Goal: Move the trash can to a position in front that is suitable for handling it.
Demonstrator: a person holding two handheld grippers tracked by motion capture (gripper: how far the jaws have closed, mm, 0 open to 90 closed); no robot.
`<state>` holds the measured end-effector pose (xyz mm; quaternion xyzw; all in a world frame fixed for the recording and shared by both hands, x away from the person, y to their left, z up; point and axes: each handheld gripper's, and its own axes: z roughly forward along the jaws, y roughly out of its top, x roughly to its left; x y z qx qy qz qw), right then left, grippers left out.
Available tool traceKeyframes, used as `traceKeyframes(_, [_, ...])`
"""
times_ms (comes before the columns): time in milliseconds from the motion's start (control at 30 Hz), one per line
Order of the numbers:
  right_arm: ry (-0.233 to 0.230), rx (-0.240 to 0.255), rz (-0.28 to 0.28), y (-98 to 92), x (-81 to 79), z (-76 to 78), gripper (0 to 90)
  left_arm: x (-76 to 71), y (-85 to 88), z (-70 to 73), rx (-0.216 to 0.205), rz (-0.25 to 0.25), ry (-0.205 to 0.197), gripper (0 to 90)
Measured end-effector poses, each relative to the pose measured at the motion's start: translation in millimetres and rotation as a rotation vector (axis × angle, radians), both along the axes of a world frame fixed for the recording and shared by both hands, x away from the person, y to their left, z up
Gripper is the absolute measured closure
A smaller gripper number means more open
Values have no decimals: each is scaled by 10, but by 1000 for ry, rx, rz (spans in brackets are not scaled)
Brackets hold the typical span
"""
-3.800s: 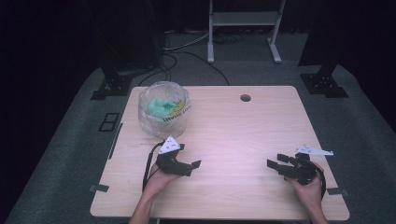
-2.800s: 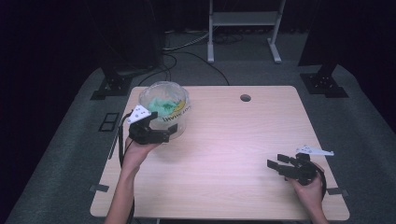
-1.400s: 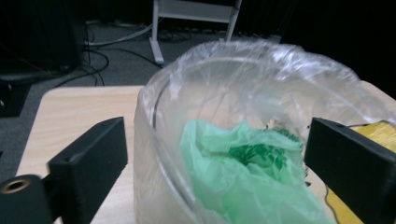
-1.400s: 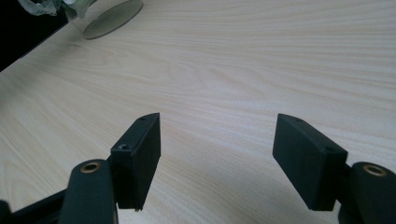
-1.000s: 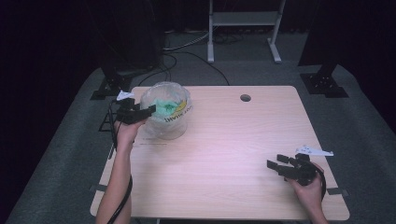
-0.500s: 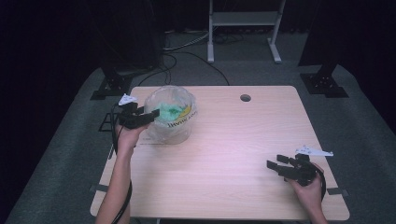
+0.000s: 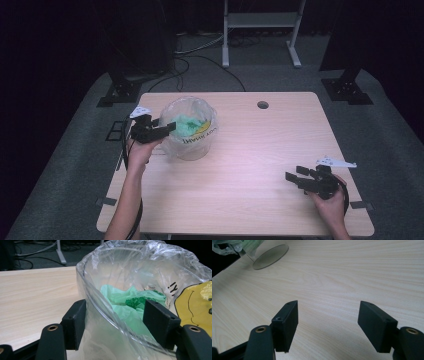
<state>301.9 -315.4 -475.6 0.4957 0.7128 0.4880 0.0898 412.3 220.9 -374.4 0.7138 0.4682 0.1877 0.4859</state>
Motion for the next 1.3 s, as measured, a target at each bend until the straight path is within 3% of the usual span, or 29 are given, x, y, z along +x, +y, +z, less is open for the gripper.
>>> traceKeyframes(200, [0, -4, 3, 6, 4, -8, 319, -107, -55, 4, 12, -25, -5, 353])
traceKeyframes(500, [2, -8, 6, 17, 4, -14, 319, -236, -78, -25, -16, -45, -11, 353])
traceKeyframes(1300, [10, -15, 5, 26, 19, -40, 319, -452, -225, -34, -25, -119, -6, 353])
